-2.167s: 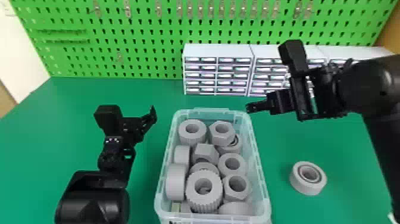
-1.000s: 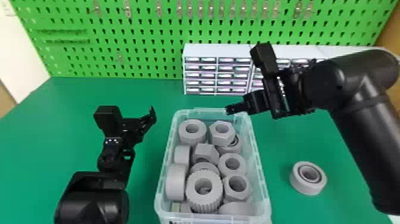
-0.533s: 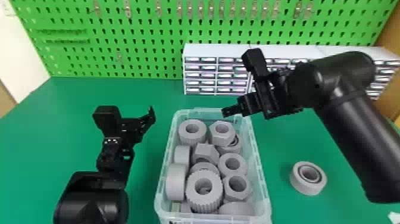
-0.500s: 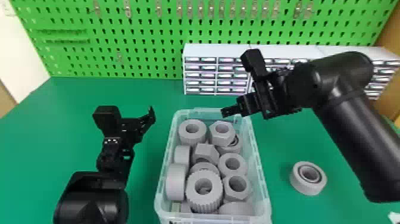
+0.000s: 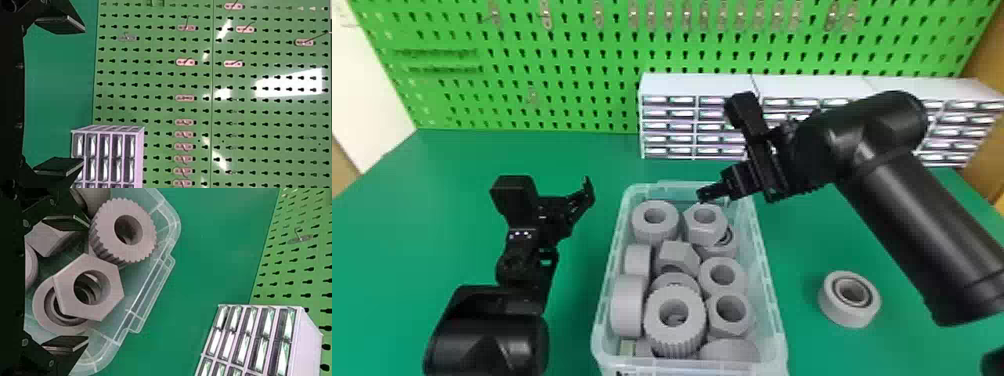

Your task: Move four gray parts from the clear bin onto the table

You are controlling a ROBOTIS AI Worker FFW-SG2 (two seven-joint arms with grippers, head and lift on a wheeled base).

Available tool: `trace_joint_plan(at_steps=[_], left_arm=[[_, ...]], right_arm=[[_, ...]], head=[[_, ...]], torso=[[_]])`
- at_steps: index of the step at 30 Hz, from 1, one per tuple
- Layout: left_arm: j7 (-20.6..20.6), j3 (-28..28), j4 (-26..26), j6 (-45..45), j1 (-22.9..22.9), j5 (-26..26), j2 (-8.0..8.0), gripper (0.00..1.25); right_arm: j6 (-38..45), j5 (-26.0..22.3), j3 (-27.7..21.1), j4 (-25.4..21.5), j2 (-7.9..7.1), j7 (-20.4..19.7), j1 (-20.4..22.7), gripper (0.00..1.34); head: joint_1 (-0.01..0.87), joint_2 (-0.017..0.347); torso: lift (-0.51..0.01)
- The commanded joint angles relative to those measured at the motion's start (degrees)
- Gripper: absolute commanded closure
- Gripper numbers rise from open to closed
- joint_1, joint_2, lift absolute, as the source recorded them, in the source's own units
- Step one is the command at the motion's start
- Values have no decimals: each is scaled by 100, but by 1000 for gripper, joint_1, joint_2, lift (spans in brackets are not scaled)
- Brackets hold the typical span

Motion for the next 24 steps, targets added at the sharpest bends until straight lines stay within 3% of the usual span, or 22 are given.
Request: trace_joint_plan(at_steps=[1,10,24], left_arm=[[0,-17,18,1,-8,0,2,101],[9,-43,44,-8,-35,-9,2,101],[0,-87,80,-8,-70,-9,-7,101]], right_arm=[[-360,90,181,401,58,32,-92,266],[-931,293,515,937,119,278,-162,263],[-1432,354,928,1350,154,533,-241,248]], head=[[693,72],[693,72],[693,72]], torso=[[-52],[-52],[-52]])
